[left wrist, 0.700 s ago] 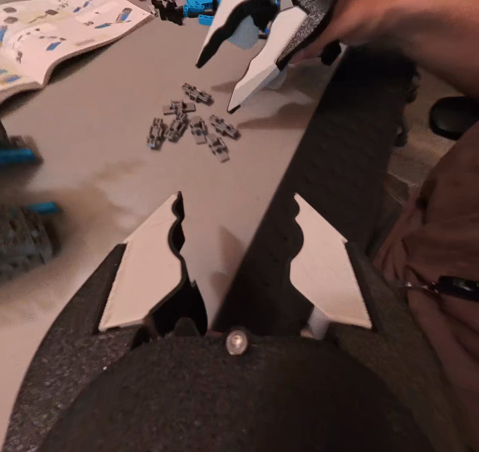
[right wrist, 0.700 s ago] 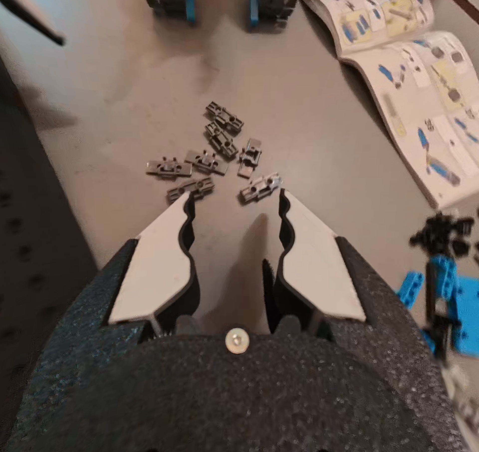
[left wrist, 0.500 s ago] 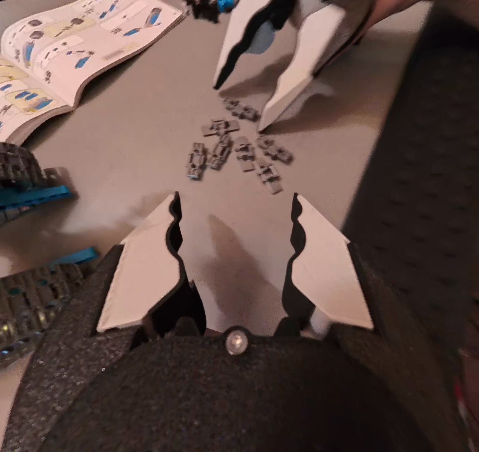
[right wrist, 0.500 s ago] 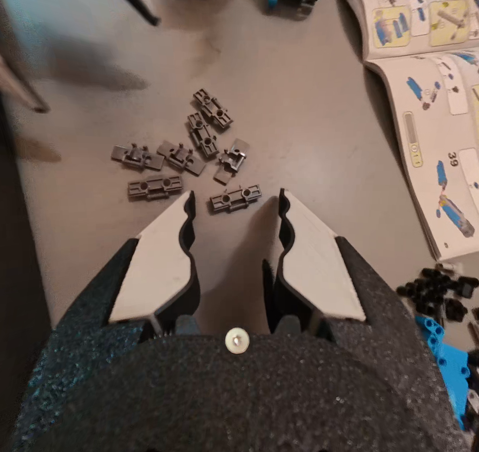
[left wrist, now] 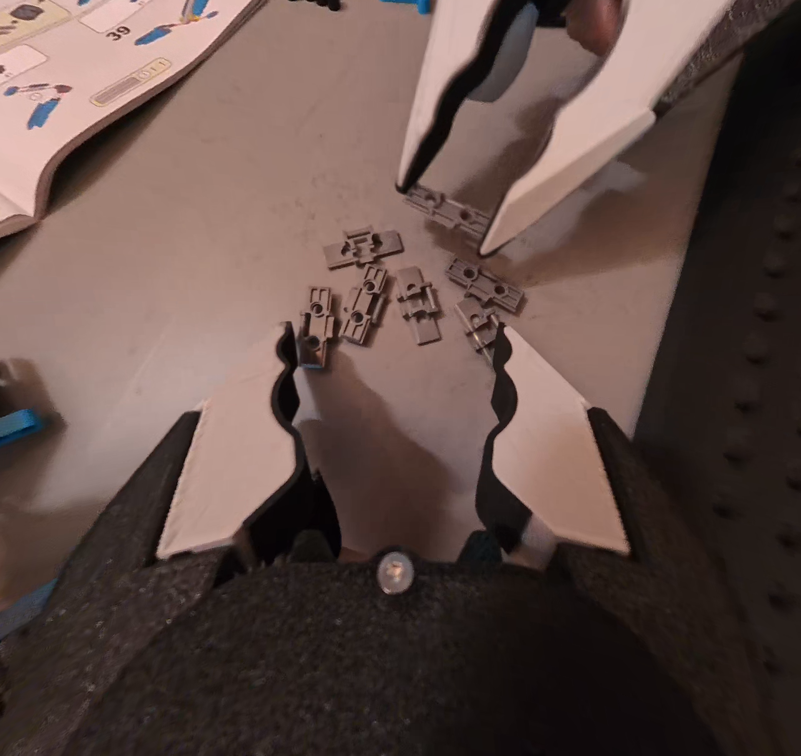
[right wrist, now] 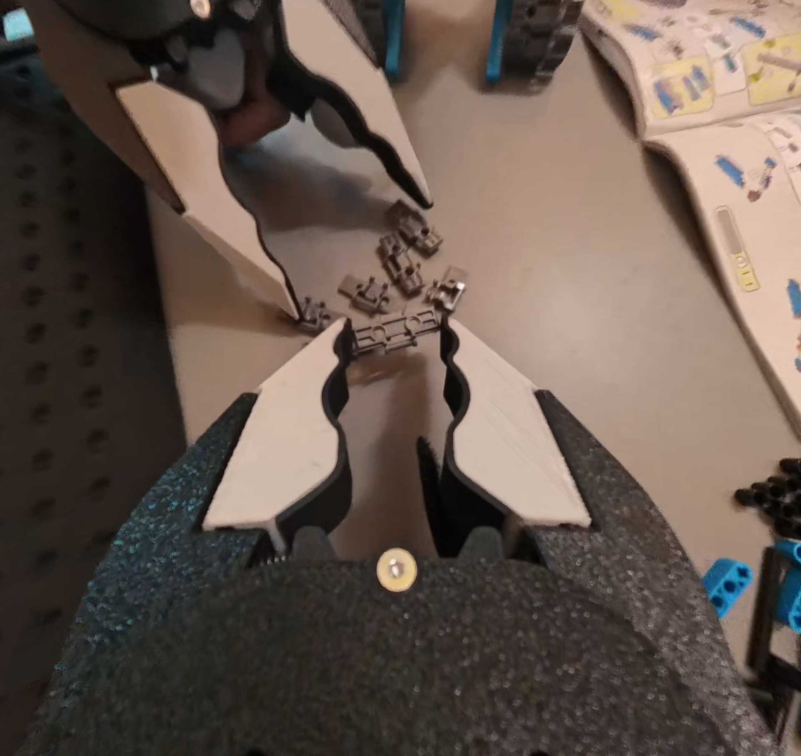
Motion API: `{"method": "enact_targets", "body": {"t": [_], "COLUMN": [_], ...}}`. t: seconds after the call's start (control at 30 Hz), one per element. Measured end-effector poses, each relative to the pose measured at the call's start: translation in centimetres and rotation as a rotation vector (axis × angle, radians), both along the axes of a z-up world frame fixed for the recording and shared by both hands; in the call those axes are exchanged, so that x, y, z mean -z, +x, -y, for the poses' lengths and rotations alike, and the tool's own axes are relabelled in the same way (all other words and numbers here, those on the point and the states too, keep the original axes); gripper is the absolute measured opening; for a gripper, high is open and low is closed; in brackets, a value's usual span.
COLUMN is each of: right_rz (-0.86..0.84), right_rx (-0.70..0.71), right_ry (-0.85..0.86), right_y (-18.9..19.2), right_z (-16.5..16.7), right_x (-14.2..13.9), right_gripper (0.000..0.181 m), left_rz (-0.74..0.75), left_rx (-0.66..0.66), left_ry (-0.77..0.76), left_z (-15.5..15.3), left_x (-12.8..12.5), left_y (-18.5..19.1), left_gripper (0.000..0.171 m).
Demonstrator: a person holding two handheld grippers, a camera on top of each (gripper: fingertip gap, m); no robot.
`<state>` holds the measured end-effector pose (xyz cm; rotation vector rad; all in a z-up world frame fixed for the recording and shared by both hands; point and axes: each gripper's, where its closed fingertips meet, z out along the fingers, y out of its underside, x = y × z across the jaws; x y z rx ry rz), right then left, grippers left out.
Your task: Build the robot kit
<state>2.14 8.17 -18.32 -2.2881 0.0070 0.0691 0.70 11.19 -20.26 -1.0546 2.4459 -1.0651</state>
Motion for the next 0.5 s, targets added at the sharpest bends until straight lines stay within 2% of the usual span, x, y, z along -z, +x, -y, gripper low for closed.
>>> {"method": "enact_targets", "body": {"t": [0.2,0.4,0.5], "right_rz": [-0.025,0.005,0.038], "right_rx": [-0.029,-0.009,0.009], "right_ry": [-0.041,-0.079,-0.086], "right_y": [-2.8,-2.5,-2.4], "right_z": [1.7,0.7,0.2], "right_x": [0.7,2.3,2.4], "right_gripper": [0.041,0.043,0.054], "left_rz": [-0.001,-0.014,-0.038], "left_rx": [-0.03,-0.041,-0.057], "left_ry": [-0.035,-0.045,-0.066], "left_z": [0.4,0.5,0.8], "left_x": [-0.1,-0.1,-0.2], "left_y": [-0.1,-0.3,-0.5], "left_gripper": [0.071,0.051,0.035]}}
